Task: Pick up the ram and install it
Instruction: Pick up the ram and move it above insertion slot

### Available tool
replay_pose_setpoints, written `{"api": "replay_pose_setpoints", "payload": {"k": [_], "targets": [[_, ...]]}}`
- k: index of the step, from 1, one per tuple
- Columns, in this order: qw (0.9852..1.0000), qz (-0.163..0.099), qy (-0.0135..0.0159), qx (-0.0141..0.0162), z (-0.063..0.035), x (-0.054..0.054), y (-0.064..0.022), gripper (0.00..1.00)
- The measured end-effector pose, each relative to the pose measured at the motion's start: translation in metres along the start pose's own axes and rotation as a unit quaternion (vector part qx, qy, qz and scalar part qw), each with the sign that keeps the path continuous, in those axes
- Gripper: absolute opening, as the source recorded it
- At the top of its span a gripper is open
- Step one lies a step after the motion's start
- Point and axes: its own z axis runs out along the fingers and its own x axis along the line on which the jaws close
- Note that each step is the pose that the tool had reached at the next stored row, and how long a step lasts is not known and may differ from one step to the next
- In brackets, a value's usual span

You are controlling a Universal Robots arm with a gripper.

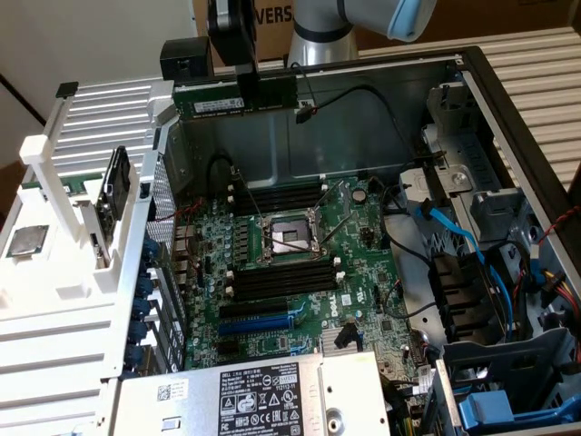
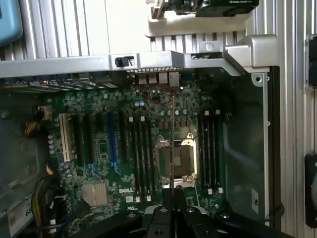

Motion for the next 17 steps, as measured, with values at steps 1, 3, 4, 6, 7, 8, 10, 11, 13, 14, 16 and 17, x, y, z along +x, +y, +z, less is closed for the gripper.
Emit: {"api": "replay_pose_setpoints", "payload": {"k": [1, 3, 4, 6, 7, 8, 10, 11, 13, 14, 16, 17], "targets": [[1.0000, -0.002, -0.0002, 0.0000, 0.0020, 0.000, -0.0006, 0.12], [1.0000, -0.008, -0.0003, -0.0002, 0.0057, 0.000, -0.0016, 0.12], [0.9999, -0.015, 0.0006, -0.0004, 0.0089, 0.000, -0.0029, 0.12], [0.9998, -0.020, 0.0009, -0.0006, 0.0128, 0.000, -0.0051, 0.12], [0.9998, -0.021, 0.0009, -0.0007, 0.0146, 0.000, -0.0064, 0.12], [0.9998, -0.021, 0.0008, -0.0007, 0.0167, 0.000, -0.0082, 0.12], [0.9998, -0.022, 0.0008, -0.0007, 0.0205, 0.001, -0.0112, 0.12], [0.9998, -0.022, 0.0007, -0.0007, 0.0225, 0.002, -0.0122, 0.12], [0.9997, -0.022, 0.0007, -0.0007, 0.0262, 0.003, -0.0138, 0.12], [0.9997, -0.022, 0.0007, -0.0007, 0.0279, 0.003, -0.0143, 0.12], [0.9997, -0.023, 0.0006, -0.0007, 0.0317, 0.005, -0.0150, 0.12], [0.9997, -0.023, 0.0007, -0.0007, 0.0334, 0.006, -0.0152, 0.12]]}}
